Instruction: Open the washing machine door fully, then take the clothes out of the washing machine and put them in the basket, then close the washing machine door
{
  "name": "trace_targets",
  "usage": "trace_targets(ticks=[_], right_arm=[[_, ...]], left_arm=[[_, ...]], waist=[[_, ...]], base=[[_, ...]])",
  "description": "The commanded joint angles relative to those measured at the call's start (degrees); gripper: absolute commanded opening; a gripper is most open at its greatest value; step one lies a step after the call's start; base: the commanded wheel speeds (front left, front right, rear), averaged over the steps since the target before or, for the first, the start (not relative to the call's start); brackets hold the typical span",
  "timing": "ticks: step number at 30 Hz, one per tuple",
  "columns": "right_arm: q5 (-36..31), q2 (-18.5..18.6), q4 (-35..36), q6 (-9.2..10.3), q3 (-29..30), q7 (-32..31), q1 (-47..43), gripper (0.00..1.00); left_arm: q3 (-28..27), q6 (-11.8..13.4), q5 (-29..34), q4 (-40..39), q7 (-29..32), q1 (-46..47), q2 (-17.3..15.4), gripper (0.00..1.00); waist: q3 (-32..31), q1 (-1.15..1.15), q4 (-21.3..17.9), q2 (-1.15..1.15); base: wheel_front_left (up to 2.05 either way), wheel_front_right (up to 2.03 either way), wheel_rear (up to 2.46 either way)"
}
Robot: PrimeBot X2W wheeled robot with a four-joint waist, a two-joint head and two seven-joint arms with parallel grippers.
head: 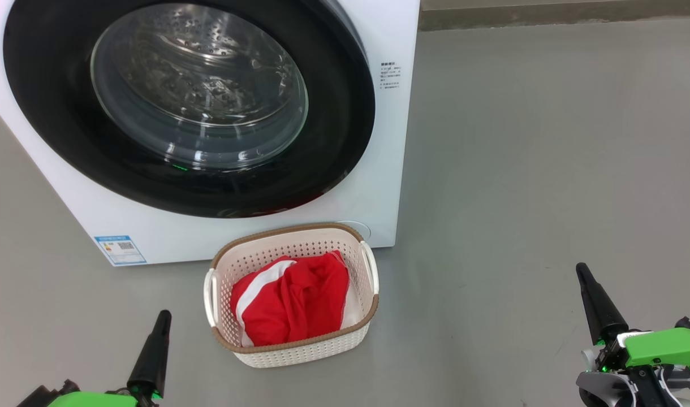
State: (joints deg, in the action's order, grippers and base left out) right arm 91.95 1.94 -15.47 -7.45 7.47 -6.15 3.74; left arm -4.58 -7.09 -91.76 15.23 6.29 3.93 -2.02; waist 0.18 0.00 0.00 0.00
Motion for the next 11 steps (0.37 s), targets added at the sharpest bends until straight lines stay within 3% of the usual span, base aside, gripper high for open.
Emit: trace_targets(ticks=[1,11], right_arm=[[0.22,0.94,1.45,-0.03,-0.95,-0.34,2.45,0.00],[0.22,0.94,1.45,-0.03,-0.95,-0.34,2.45,0.00]], left_arm=[[-1.95,-0.40,-0.40,-1.19,0.20,2.26,-0.86,0.00],[-1.95,-0.40,-0.40,-1.19,0.20,2.26,-0.86,0.00]], waist=[[0.00,0.00,0.00,0.00],[0.00,0.00,0.00,0.00]], base=[[0.00,0.00,0.00],[0.00,0.00,0.00]])
